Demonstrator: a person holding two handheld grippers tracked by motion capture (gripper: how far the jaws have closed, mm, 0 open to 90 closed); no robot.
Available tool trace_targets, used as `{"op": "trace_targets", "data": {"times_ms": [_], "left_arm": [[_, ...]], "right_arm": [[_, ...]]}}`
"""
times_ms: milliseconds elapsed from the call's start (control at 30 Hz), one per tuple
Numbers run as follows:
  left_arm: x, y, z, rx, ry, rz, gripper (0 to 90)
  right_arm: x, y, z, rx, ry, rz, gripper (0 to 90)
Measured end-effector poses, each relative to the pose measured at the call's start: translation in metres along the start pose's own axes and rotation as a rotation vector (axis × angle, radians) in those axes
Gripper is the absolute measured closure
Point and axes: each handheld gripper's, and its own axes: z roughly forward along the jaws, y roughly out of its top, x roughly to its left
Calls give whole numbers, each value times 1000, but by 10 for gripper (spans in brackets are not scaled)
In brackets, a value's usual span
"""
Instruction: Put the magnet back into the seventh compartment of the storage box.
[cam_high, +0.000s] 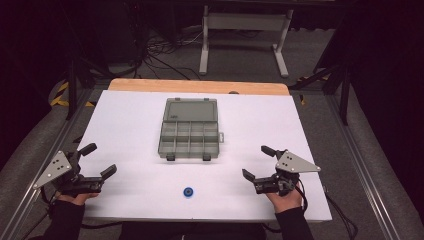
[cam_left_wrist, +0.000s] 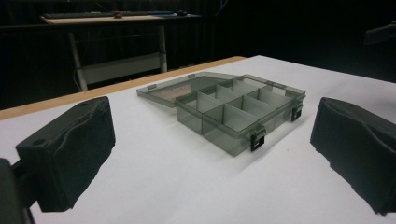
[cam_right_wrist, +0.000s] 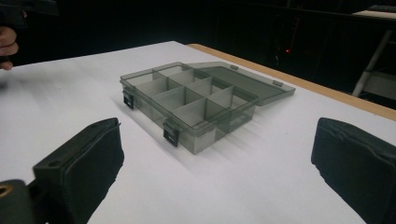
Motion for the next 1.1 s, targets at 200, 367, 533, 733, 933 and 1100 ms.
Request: {"op": "trace_targets", "data": {"times_ms": [200,367,533,733,933,1100], "left_arm": [[0,0,0,-3,-1,0,6],[0,1,-1,-6,0,2,6],[1,1,-1,-4,-1,5,6],[1,1,0,-4,-3,3,6],[1,1,0,-4,-2,2,6],[1,1,0,-6,-3,2,6]], "right_arm": [[6,10,12,8,43,3,26],[11,19,23,-5,60,-5,22],[15,26,33,-6,85,-16,20],[17,32,42,-13,103,-15,14],[20,35,49,-3,113,-18,7],[24,38,55,-1,141,-22,6]]}}
